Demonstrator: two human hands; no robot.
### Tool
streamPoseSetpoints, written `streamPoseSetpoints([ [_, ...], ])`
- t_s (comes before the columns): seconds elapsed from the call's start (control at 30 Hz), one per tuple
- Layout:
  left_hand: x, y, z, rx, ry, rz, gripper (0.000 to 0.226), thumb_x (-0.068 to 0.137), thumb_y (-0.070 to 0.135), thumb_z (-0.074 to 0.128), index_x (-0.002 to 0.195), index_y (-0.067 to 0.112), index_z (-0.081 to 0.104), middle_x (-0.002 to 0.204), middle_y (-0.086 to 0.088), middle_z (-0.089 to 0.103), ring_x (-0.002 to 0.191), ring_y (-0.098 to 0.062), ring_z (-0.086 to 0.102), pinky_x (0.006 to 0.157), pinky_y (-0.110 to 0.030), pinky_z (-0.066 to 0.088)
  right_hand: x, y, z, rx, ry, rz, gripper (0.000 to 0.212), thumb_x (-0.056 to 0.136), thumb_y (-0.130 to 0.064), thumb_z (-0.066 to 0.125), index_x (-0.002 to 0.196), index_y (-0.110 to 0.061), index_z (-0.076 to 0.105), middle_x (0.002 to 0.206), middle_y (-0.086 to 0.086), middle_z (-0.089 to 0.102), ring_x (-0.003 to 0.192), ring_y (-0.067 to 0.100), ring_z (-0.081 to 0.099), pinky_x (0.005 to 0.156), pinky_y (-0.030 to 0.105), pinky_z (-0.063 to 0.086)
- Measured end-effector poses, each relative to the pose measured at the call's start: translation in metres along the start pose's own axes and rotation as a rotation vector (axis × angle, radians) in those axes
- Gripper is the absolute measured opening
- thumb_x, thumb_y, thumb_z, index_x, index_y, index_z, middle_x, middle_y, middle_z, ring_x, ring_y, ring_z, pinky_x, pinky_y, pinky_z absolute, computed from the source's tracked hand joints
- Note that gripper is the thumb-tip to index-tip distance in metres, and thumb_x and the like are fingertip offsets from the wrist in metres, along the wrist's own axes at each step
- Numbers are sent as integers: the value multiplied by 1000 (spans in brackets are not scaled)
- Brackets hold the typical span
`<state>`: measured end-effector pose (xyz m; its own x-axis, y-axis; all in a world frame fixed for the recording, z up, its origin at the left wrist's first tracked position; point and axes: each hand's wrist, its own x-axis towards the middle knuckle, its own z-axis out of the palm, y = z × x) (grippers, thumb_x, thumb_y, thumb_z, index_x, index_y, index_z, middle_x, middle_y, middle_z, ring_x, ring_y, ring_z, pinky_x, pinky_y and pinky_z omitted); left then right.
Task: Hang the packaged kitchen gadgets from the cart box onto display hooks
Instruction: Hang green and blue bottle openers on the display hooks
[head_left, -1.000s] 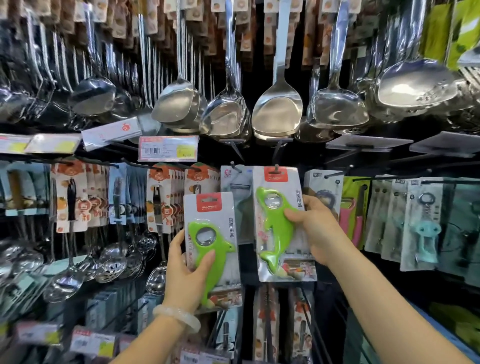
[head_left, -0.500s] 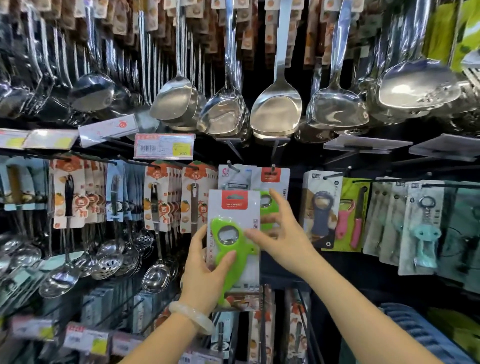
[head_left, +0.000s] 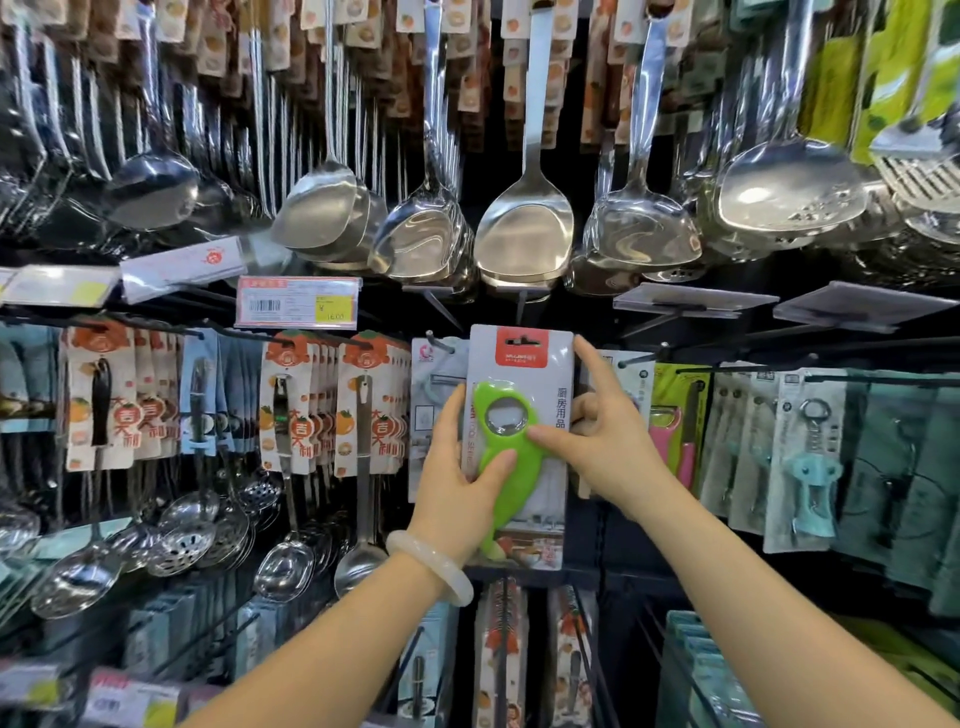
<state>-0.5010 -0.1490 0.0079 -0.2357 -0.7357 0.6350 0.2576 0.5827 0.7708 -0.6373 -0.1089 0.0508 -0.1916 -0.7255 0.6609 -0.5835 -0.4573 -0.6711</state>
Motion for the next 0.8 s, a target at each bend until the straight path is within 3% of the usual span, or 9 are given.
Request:
streamPoseSetpoints([
  [0.1, 1, -2, -2, -48, -9, -36, 72, 87, 3, 60, 143, 31, 25, 143, 6, 41, 126, -12, 47, 95, -27, 51, 2, 0, 4, -9, 1, -1, 97, 74, -15, 75, 145, -42, 14, 95, 6, 66, 93, 24, 66, 85, 47, 54],
  [0.3, 5, -2, -7, -128, -59, -113, 73, 87, 0, 58, 142, 35, 25, 138, -1, 50, 119, -18, 56, 91, -35, 53, 2, -8, 5, -58, -8, 32, 98, 77, -11, 73, 149, -34, 11, 90, -13, 62, 88, 8, 65, 83, 30, 54],
  [0.37, 5, -1, -8, -156, -71, -133, 73, 87, -1, 57, 142, 35, 26, 134, 0, 54, 116, -18, 58, 90, -34, 53, 0, -12, 6, -85, 8, 29, 98, 77, -13, 73, 148, -34, 10, 92, -14, 61, 89, 7, 64, 83, 29, 54],
  [0.43, 5, 3, -8, -171, -79, -154, 71, 87, -2, 57, 142, 34, 29, 127, 1, 59, 112, -18, 61, 91, -36, 53, -2, -18, 4, -131, 24, 34, 97, 76, -15, 74, 148, -34, 12, 91, -14, 59, 84, 4, 60, 75, 20, 50],
  [0.5, 5, 9, -7, -183, -93, -177, 64, 87, -3, 56, 133, 37, 39, 117, 0, 66, 98, -15, 67, 87, -35, 55, -2, -27, 0, -151, 19, 45, 91, 76, -15, 74, 147, -34, 20, 87, -16, 60, 78, 1, 60, 66, 14, 44],
  [0.6, 5, 22, -8, -174, -118, -211, 51, 88, -5, 54, 102, 44, 53, 77, 1, 72, 50, -5, 62, 54, -23, 55, -2, -42, -9, -126, -32, 94, 68, 76, -11, 73, 133, -29, 41, 68, -15, 61, 48, -9, 53, 43, 7, 37],
  [0.63, 5, 26, -9, -183, -125, -222, 49, 88, -6, 54, 100, 41, 56, 77, 0, 73, 51, -7, 64, 51, -22, 54, -2, -46, -12, -97, -58, 128, 56, 76, -9, 73, 123, -26, 46, 68, -12, 61, 45, -7, 52, 40, 8, 36],
  [0.7, 6, 35, -12, -208, -139, -258, 43, 86, -7, 55, 106, 31, 62, 93, -4, 74, 71, -17, 70, 60, -25, 57, -1, -50, -14, -24, -108, 194, 41, 77, -7, 73, 107, -25, 51, 76, -2, 66, 57, 5, 62, 40, 15, 42],
  [0.8, 11, 40, -20, -201, -140, -320, 34, 85, -6, 57, 104, 21, 66, 98, -12, 73, 76, -28, 65, 62, -31, 56, 2, -53, -13, 25, -137, 259, 37, 77, -7, 73, 108, -19, 57, 82, 3, 65, 63, 19, 63, 34, 16, 39],
])
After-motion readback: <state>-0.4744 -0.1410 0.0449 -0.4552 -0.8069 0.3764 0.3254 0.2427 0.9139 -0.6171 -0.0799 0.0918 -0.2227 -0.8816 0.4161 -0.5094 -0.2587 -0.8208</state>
